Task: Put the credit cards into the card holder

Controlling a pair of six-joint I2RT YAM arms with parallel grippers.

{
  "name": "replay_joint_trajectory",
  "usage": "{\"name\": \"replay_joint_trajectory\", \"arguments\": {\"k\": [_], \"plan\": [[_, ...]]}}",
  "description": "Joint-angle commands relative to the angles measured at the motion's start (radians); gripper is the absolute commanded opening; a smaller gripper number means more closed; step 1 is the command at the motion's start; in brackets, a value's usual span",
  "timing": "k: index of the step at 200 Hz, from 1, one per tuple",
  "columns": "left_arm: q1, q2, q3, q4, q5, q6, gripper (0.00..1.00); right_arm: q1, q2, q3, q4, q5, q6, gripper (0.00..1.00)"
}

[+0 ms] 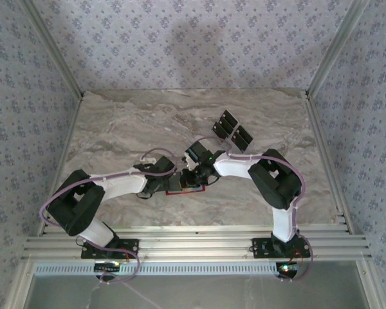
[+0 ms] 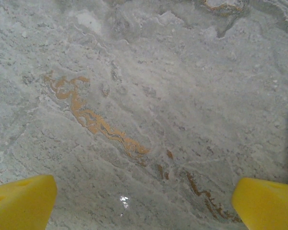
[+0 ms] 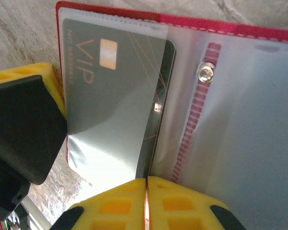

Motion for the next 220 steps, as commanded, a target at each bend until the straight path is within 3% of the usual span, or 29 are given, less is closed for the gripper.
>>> {"name": "replay_joint_trajectory", "arguments": {"k": [1, 57, 112, 136, 177, 220], "plan": [[-0.029, 0.071, -0.015, 0.099, 0.135, -0.002, 1.0, 0.011, 0.029, 0.026, 0.023, -0.042, 0.011, 0.11], [-0.029, 0.037, -0.009, 0.061, 0.103, -0.01, 1.0, -0.013, -0.027, 0.016, -0.003, -0.037, 0.011, 0.14], [0.012, -0.109, -0.01, -0.037, 0.041, -0.004, 1.0, -0.073, -0.147, 0.001, -0.089, 0.026, -0.041, 0.35], [0.036, -0.174, -0.006, -0.069, 0.037, 0.009, 1.0, -0.086, -0.165, -0.002, -0.146, 0.094, -0.082, 0.39], [0.051, -0.251, -0.011, -0.028, 0.083, 0.047, 1.0, -0.091, -0.159, -0.031, -0.152, 0.146, -0.113, 0.39], [0.067, -0.303, -0.095, 0.172, 0.238, 0.063, 1.0, -0.093, -0.142, -0.061, -0.129, 0.166, -0.12, 0.34]]}}
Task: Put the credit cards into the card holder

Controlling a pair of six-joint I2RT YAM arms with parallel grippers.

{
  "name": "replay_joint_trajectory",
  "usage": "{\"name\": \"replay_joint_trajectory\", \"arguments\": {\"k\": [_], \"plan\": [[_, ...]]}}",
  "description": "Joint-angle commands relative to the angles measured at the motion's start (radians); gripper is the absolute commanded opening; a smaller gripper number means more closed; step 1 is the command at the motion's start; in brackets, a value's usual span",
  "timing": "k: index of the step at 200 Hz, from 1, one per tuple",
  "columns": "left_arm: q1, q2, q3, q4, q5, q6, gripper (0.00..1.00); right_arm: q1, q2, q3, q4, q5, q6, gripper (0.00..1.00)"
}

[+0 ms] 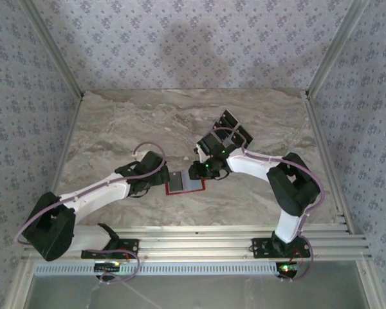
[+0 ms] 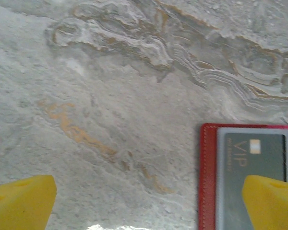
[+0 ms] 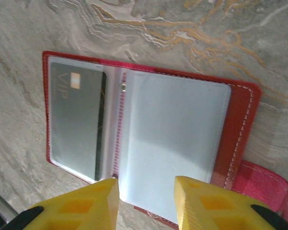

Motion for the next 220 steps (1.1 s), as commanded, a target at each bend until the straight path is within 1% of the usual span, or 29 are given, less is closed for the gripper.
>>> {"name": "replay_joint_trajectory", "arguments": {"k": [1, 44, 66, 89, 113, 181, 220], "plan": [[0.01, -0.025, -0.044, 0.116, 0.107, 0.025, 1.0, -0.004, 0.01, -0.02, -0.019, 0.035, -0.025, 0.34], [0.014, -0.009, -0.105, 0.275, 0.199, 0.014, 1.0, -0.01, 0.033, -0.048, 0.008, 0.034, -0.024, 0.22], [0.014, 0.019, -0.121, 0.358, 0.24, 0.007, 1.0, -0.01, 0.037, -0.064, 0.02, 0.031, -0.021, 0.2], [0.014, 0.063, -0.124, 0.435, 0.274, 0.003, 1.0, -0.011, 0.041, -0.076, 0.03, 0.03, -0.017, 0.19], [0.013, 0.104, -0.124, 0.5, 0.283, 0.008, 1.0, -0.011, 0.044, -0.087, 0.045, 0.026, -0.008, 0.19], [0.013, 0.212, -0.098, 0.579, 0.266, 0.042, 1.0, -0.004, 0.059, -0.095, 0.06, 0.017, 0.004, 0.18], [0.011, 0.249, -0.099, 0.649, 0.31, 0.069, 1.0, 0.001, 0.072, -0.095, 0.062, 0.013, 0.006, 0.18]]}}
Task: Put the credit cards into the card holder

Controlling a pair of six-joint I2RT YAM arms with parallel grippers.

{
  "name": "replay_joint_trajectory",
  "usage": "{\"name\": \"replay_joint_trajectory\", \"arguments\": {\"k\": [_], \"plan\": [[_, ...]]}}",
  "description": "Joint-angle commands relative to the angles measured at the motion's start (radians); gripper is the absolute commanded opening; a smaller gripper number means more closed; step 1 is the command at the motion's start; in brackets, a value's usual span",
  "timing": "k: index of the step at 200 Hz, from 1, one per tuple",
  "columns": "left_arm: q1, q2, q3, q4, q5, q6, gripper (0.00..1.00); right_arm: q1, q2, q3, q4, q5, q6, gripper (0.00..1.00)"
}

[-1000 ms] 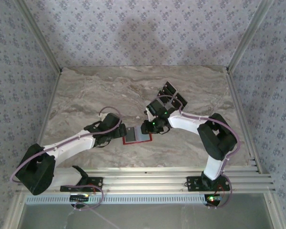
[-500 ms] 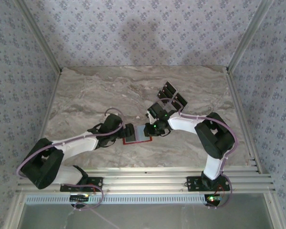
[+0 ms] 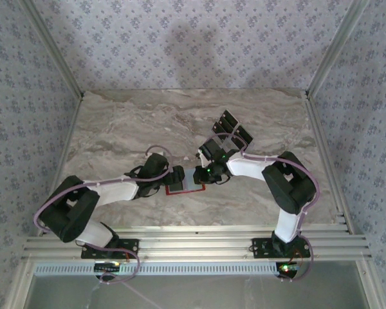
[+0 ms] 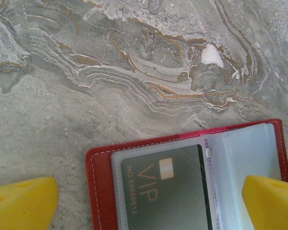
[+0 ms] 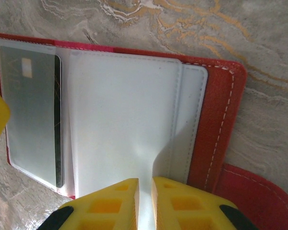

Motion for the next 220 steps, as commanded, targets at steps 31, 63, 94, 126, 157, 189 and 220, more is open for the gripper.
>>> {"name": "replay_joint_trajectory", "arguments": {"k": [31, 63, 94, 126, 157, 189, 220], "plan": [[-0.012, 0.023, 0.019, 0.145, 0.094, 0.047, 1.0, 0.007, 0.048, -0.024, -0.018, 0.012, 0.018, 0.18], [-0.021, -0.015, 0.028, 0.152, 0.127, 0.047, 1.0, 0.008, 0.058, -0.021, -0.016, 0.007, 0.018, 0.18], [-0.027, -0.054, 0.029, 0.156, 0.152, 0.039, 1.0, 0.009, 0.068, -0.015, -0.012, 0.0, 0.015, 0.18], [-0.032, -0.101, 0.019, 0.163, 0.161, 0.026, 1.0, 0.009, 0.073, -0.017, -0.006, -0.002, 0.02, 0.18], [-0.036, -0.13, 0.018, 0.176, 0.171, 0.009, 1.0, 0.009, 0.073, -0.015, -0.004, -0.004, 0.02, 0.18], [-0.052, -0.129, 0.036, 0.191, 0.178, -0.007, 1.0, -0.001, 0.039, 0.0, -0.026, -0.003, 0.017, 0.18], [-0.077, -0.1, 0.057, 0.213, 0.177, -0.016, 1.0, -0.053, -0.087, 0.013, -0.069, 0.012, 0.017, 0.25]]}}
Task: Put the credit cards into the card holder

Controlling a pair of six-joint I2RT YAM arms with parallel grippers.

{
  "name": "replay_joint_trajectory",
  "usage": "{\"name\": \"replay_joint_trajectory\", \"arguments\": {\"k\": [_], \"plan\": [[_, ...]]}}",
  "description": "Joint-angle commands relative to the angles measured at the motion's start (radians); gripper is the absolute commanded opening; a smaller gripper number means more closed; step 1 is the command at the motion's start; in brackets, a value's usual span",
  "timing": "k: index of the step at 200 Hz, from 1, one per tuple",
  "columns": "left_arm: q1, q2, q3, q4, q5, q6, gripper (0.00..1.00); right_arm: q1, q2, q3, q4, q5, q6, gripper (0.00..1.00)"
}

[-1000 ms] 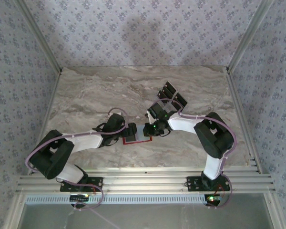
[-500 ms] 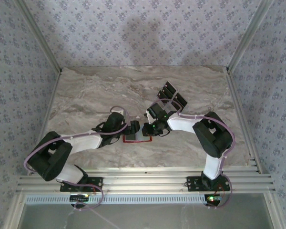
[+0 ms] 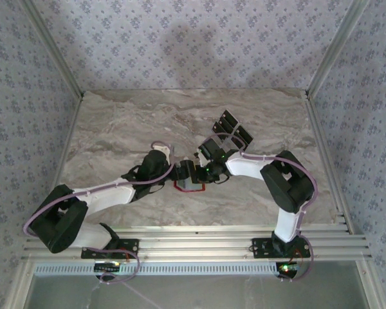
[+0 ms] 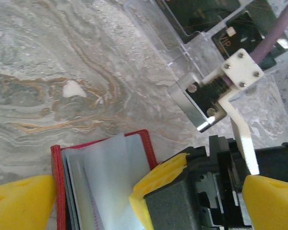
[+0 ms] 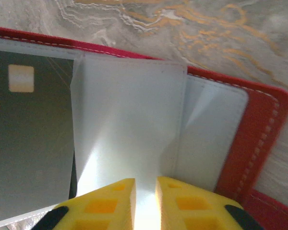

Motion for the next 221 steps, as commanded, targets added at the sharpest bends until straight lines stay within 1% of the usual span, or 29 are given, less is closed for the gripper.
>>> {"name": "replay_joint_trajectory", "arguments": {"k": [1, 32, 39, 67, 94, 115, 142, 175, 199, 221], "plan": [[-0.021, 0.015, 0.044, 0.054, 0.022, -0.021, 1.0, -0.047, -0.097, 0.008, -0.095, 0.045, 0.009, 0.25], [-0.05, 0.054, 0.058, 0.093, 0.013, -0.039, 1.0, -0.133, -0.222, -0.013, -0.176, 0.092, 0.028, 0.3], [-0.059, 0.066, 0.062, 0.102, 0.01, -0.044, 1.0, -0.155, -0.246, -0.033, -0.181, 0.098, 0.039, 0.32], [-0.103, 0.136, 0.082, 0.152, -0.002, -0.069, 1.0, -0.241, -0.322, -0.128, -0.158, 0.094, 0.066, 0.32], [-0.154, 0.224, 0.12, 0.196, -0.018, -0.094, 1.0, -0.277, -0.382, -0.196, -0.159, 0.1, 0.079, 0.32], [-0.168, 0.246, 0.154, 0.178, -0.03, -0.099, 0.99, -0.286, -0.421, -0.231, -0.167, 0.109, 0.081, 0.33], [-0.166, 0.15, 0.174, 0.042, -0.113, -0.052, 1.0, -0.277, -0.462, -0.259, -0.17, 0.096, 0.079, 0.33], [-0.153, 0.006, 0.157, -0.155, -0.236, -0.012, 1.0, -0.224, -0.498, -0.251, -0.178, 0.095, 0.082, 0.33], [-0.129, -0.09, 0.091, -0.235, -0.304, -0.027, 1.0, -0.166, -0.489, -0.213, -0.181, 0.104, 0.091, 0.33], [-0.105, -0.166, 0.043, -0.352, -0.39, -0.066, 1.0, -0.119, -0.455, -0.161, -0.183, 0.115, 0.097, 0.32]]}}
